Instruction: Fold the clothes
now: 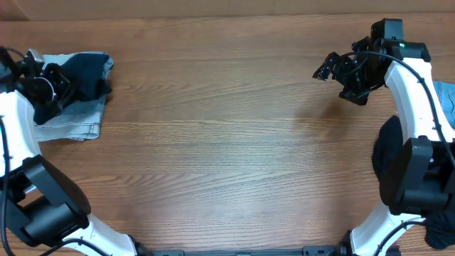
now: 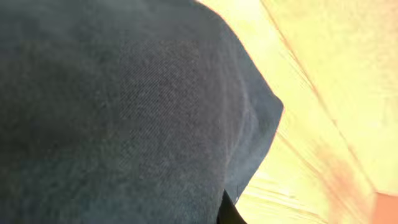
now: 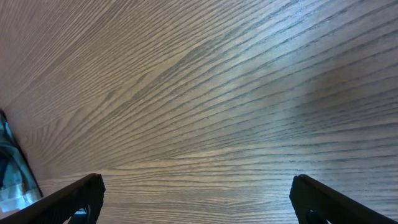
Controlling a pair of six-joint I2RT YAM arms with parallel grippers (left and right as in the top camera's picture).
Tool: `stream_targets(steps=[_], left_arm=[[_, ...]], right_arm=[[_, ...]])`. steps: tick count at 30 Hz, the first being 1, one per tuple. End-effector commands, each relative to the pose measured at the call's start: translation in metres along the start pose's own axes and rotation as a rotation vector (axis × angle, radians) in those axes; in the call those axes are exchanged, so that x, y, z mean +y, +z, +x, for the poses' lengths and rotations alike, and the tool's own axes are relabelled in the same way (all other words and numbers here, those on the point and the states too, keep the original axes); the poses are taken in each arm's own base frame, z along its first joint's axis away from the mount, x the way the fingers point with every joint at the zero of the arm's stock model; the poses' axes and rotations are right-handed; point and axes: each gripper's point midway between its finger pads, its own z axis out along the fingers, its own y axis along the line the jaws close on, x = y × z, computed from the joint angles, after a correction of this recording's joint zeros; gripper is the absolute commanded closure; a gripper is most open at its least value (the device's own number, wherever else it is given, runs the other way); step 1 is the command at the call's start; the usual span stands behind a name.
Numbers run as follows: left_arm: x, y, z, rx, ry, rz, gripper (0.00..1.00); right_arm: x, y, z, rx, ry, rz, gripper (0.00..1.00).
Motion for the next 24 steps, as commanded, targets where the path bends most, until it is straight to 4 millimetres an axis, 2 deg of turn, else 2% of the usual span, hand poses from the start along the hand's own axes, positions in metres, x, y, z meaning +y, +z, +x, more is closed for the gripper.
stream_targets(steps=[1,6,8,10,11,15,16,18,22,24], left_arm=[[-0.030,0.004,0.019,0.053,-0.018,0.021,0.96],[-0.019,0.012,0.045,0.113,0.001,-0.131,0.94],[-0.011,0.011,0.047,0.117,-0.005,-0.174,0.85],[-0.009,0.010,0.049,0.125,0.022,-0.184,0.60],[-0.006,0.009,0.050,0.134,0.031,-0.190,0.51],[-0.003,0.007,0.056,0.162,0.057,-0.199,0.42],[0.000,0.004,0.054,0.157,0.048,-0.200,0.42],[0.012,-0.009,0.036,0.111,0.009,-0.201,0.39],[0.066,-0.047,-0.016,-0.058,-0.108,-0.201,0.33],[0.083,-0.056,-0.036,-0.122,-0.142,-0.153,0.33]], right_arm=[[0.011,-0.016,-0.005,-0.044,-0.025,-0.019,0.00],[0.011,-0.016,-0.005,-0.044,-0.025,-0.019,0.00],[0.011,-0.016,-0.005,-0.044,-0.025,-0.019,0.00],[0.011,-0.016,-0.005,-0.044,-0.025,-0.019,0.00],[0.011,-0.016,-0.005,-0.044,-0.025,-0.019,0.00],[0.011,-0.016,-0.005,-0.045,-0.025,-0.019,0.00],[0.011,-0.016,-0.005,-0.044,-0.025,-0.019,0.00],[0.011,-0.016,-0.005,-0.044,-0.025,-0.019,0.00],[0.011,-0.016,-0.005,-0.045,-0.025,-0.019,0.00],[0.011,-0.016,-0.005,-0.044,-0.025,-0.019,0.00]])
